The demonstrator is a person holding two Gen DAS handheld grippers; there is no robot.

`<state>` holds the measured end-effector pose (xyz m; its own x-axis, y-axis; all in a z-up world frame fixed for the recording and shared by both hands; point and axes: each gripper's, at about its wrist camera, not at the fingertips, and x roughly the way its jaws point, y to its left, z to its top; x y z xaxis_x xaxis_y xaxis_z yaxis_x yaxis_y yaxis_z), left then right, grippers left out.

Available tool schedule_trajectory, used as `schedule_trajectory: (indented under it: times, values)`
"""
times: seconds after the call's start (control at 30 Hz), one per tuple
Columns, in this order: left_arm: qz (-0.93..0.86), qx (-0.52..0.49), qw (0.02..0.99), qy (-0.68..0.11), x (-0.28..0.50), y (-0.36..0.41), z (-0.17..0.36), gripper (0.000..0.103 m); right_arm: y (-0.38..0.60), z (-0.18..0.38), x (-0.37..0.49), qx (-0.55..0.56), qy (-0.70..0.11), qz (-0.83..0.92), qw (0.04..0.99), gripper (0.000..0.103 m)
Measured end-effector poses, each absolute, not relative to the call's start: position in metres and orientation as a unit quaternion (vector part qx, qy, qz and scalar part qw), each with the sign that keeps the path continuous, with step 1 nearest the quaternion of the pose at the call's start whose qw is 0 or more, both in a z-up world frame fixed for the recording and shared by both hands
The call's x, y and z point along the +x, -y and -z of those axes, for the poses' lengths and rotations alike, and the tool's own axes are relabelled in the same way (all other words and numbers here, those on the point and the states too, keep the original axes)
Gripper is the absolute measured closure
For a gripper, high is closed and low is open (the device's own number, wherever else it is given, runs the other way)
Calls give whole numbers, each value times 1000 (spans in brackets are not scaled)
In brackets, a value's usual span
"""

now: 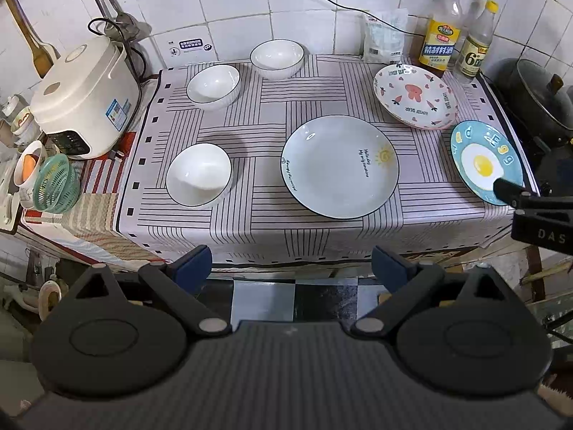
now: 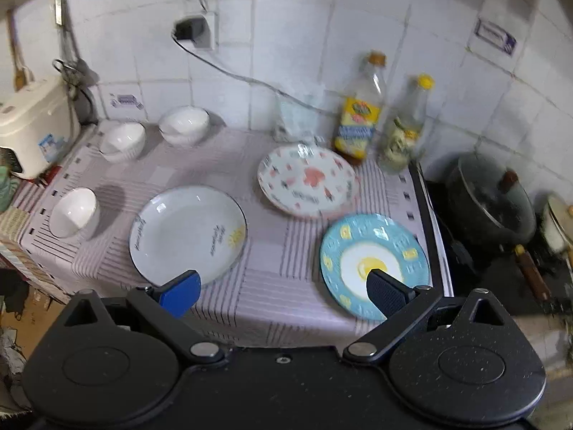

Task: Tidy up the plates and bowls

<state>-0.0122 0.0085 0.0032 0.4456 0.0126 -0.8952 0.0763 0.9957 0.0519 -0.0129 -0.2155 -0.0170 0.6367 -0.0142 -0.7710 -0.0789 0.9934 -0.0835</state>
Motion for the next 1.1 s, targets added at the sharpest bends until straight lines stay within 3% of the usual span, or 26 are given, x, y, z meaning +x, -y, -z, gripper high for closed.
schedule_trajectory:
  times: [0.27,0.67,0.77,0.87,0.97,1.1]
  values:
    - [-11,65,859,-507,3,-14,14,7,223,27,-18,-58,-305,-114,944,3]
    - [18,14,889,-458,31,-23,95,8,225,112,23,6,-304,-178,936,12]
    - [18,-11,885,-464,46,-30,124,10,224,141,37,41,-327,-173,928,22]
    - [18,-21,879,-476,64,-35,158,10,224,170,47,71,-336,-162,925,24]
    - [0,-44,860,-508,80,-40,193,22,224,201,57,104,-339,-143,924,33]
    - [10,-38,864,-502,94,-36,217,29,220,225,71,131,-345,-126,921,46]
